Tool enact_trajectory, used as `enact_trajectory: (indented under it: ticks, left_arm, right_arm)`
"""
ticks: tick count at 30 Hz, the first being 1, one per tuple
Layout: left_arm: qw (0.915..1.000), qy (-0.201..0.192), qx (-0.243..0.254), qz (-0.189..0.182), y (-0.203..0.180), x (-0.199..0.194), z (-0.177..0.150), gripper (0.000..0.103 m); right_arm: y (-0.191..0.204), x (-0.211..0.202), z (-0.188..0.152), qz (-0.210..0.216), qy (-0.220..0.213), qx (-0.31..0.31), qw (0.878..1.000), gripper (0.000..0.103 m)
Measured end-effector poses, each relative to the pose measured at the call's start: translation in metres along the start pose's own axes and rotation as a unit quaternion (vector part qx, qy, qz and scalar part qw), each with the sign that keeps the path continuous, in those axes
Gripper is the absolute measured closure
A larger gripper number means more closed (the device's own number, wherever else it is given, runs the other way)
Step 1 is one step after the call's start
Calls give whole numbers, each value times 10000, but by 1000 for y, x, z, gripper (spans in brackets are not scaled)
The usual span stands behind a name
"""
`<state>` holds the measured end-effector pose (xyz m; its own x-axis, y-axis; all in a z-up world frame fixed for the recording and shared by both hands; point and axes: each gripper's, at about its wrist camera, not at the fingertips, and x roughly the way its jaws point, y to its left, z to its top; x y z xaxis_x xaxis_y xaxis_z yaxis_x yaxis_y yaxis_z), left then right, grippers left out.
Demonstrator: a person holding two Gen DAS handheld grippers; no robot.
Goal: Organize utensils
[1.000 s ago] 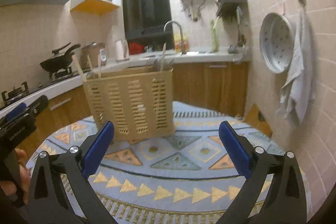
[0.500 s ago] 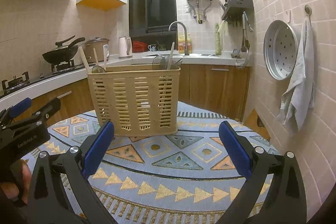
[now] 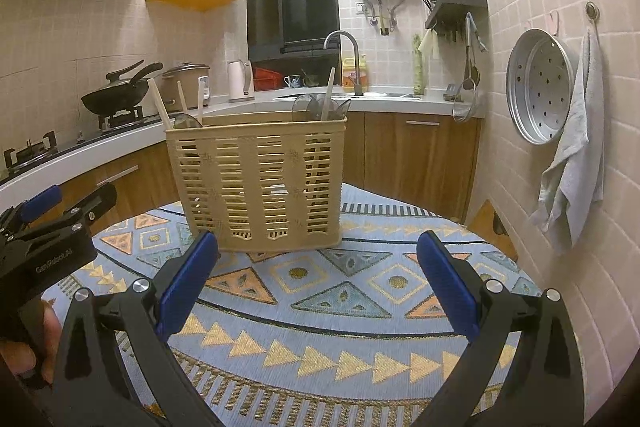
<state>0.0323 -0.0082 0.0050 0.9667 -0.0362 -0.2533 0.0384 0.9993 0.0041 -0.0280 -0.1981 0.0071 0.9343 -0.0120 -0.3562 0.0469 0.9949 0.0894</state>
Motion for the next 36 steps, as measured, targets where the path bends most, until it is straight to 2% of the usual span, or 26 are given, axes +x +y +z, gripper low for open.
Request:
enact_trajectory:
  ticks: [36]
  left_arm:
    - [9999,38,79,-55,-6,-2,-1,8]
  right_arm:
    - [2,6,-2,-42,107,-19,9999,8]
